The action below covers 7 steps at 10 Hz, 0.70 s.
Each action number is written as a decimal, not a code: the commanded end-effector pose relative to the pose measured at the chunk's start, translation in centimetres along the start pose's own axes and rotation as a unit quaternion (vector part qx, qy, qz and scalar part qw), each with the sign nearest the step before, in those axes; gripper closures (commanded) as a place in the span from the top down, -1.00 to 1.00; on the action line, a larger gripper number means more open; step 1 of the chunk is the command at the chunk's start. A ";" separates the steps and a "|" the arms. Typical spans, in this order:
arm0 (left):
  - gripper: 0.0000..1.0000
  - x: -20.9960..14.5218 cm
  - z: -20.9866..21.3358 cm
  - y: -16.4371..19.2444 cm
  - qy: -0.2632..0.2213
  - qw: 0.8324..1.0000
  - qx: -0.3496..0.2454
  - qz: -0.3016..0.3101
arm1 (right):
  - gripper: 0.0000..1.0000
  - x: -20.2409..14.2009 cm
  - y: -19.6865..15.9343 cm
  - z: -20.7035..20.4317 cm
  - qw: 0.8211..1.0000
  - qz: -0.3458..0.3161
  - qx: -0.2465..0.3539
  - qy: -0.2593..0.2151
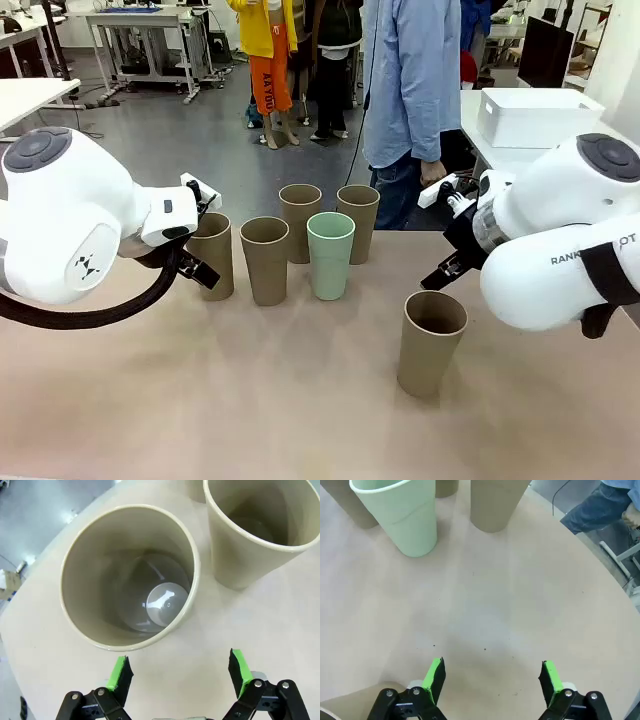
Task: Stack the cups and store them in the basket.
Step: Pick up two Reusable plastic cups , one in each hand.
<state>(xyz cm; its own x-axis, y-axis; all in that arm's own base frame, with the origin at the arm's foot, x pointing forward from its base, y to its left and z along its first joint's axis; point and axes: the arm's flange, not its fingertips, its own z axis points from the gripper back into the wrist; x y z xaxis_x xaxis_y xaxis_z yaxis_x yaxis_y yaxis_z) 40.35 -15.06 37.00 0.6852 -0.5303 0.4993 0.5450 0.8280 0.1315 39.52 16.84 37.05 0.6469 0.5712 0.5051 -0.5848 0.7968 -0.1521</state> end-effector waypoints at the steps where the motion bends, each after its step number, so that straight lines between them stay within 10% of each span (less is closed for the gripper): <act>1: 1.00 0.0 0.0 0.0 0.000 1.000 0.000 0.000 | 1.00 0.0 0.0 0.0 1.000 0.000 0.000 0.000; 7: 1.00 0.0 0.0 0.0 0.000 1.000 0.000 0.000 | 1.00 0.0 0.0 0.0 1.000 0.000 0.000 0.000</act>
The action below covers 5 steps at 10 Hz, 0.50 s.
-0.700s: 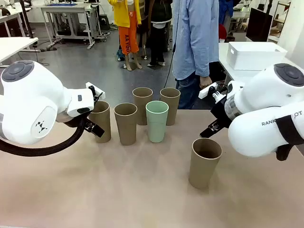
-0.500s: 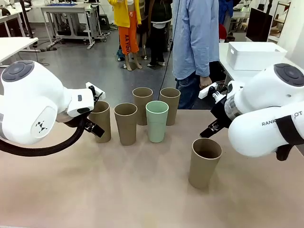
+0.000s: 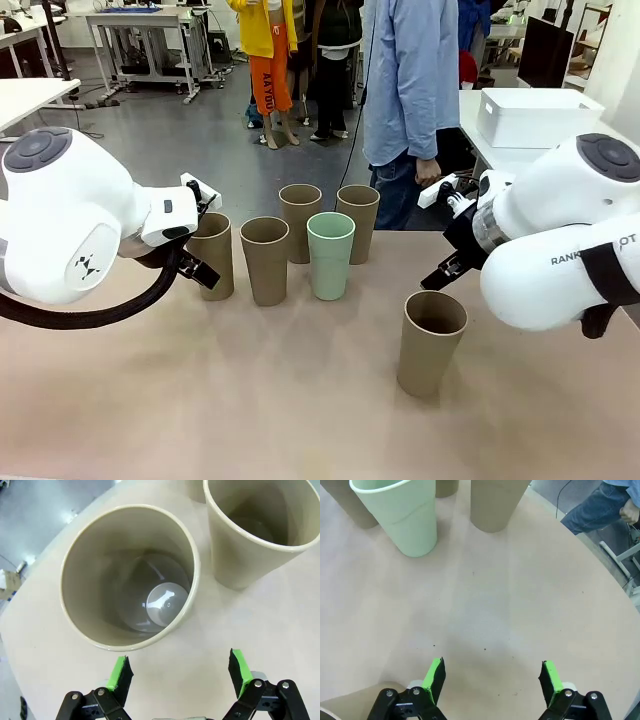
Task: Stack the cups and store them in the basket.
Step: Pick up two Reusable plastic cups , one in each hand.
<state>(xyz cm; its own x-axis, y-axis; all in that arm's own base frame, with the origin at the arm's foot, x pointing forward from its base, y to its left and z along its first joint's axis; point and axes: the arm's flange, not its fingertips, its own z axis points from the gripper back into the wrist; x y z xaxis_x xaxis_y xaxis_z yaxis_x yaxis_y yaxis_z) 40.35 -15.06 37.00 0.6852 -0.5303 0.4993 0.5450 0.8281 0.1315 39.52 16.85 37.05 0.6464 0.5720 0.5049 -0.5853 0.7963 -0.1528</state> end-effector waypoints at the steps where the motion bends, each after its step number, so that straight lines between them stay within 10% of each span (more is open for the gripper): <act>1: 1.00 0.0 0.0 0.0 0.000 1.000 0.000 0.000 | 1.00 0.0 0.0 0.0 1.000 0.000 0.000 0.000; 5: 1.00 5.8 6.3 4.8 0.006 1.000 -0.024 0.015 | 1.00 5.2 -3.7 6.9 0.998 -0.050 -0.023 0.016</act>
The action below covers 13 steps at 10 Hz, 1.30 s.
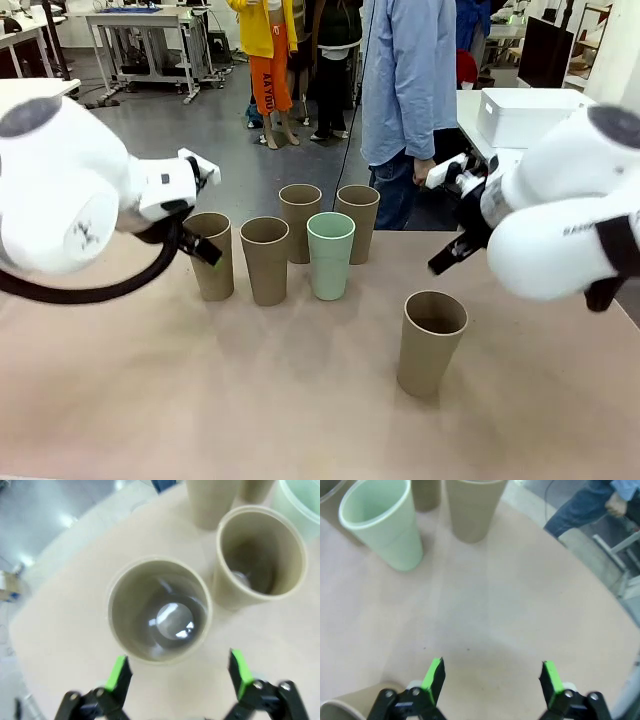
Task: Stack the cups and store them in the basket.
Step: Pick up two Reusable plastic cups , one in each hand.
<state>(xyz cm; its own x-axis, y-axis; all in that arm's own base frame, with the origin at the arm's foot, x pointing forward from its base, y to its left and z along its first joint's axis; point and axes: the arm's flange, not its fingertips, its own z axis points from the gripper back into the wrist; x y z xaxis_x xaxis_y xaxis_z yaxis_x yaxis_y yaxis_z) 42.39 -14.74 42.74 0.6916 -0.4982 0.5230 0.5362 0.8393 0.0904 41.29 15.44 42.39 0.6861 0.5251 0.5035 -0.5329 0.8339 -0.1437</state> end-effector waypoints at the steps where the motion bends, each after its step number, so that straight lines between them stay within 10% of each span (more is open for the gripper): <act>1: 1.00 3.0 4.7 3.7 0.022 1.000 -0.020 -0.005 | 1.00 2.8 -1.7 5.4 1.000 -0.019 0.001 0.002; 6: 1.00 0.1 14.5 11.3 -0.021 0.978 -0.186 -0.088 | 1.00 -3.1 -8.6 16.2 0.984 0.071 0.099 -0.129; 13: 1.00 -8.0 17.8 17.1 -0.182 0.931 -0.244 -0.201 | 1.00 -11.2 -16.8 17.0 0.949 0.128 0.154 -0.243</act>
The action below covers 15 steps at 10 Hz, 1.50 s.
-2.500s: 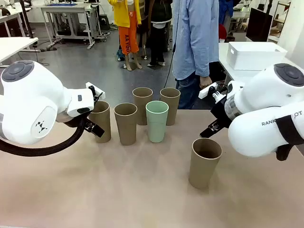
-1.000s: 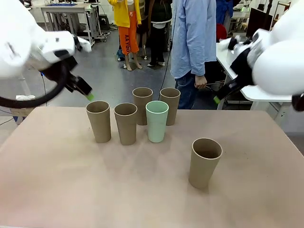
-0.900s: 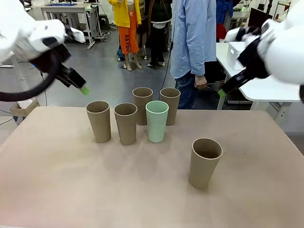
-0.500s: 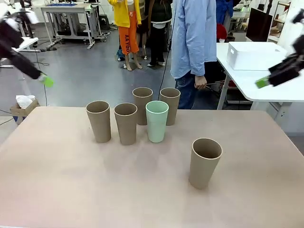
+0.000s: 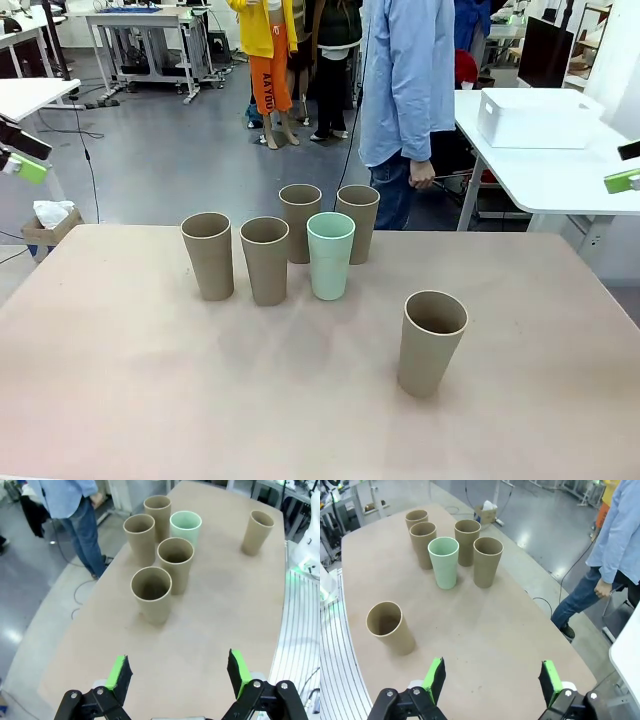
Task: Stack the cups and store them in the basket.
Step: Pick up two Reusable plastic cups , one in each hand.
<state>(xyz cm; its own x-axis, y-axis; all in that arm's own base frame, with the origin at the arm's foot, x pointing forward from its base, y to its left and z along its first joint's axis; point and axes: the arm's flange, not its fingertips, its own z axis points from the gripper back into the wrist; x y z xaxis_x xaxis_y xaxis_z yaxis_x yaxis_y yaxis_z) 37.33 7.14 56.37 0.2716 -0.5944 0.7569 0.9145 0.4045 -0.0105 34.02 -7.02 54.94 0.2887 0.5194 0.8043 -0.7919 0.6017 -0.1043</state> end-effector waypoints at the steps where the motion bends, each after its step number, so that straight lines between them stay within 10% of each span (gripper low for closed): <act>1: 1.00 -1.8 -0.6 0.2 -0.046 0.998 -0.024 -0.029 | 1.00 -1.9 -0.8 -0.5 0.999 0.016 0.029 -0.037; 15: 1.00 -2.9 -0.6 -0.8 -0.059 0.997 -0.032 -0.038 | 1.00 -3.5 -1.1 0.3 0.996 0.009 0.049 -0.073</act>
<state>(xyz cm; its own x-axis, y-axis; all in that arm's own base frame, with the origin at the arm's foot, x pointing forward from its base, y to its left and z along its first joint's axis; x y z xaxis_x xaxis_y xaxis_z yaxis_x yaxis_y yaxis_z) 35.90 8.07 53.79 0.1822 -0.5399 0.8218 0.9452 0.3263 0.0048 33.51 -9.39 52.30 0.2306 0.4310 0.8724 -0.8395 0.5414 -0.0457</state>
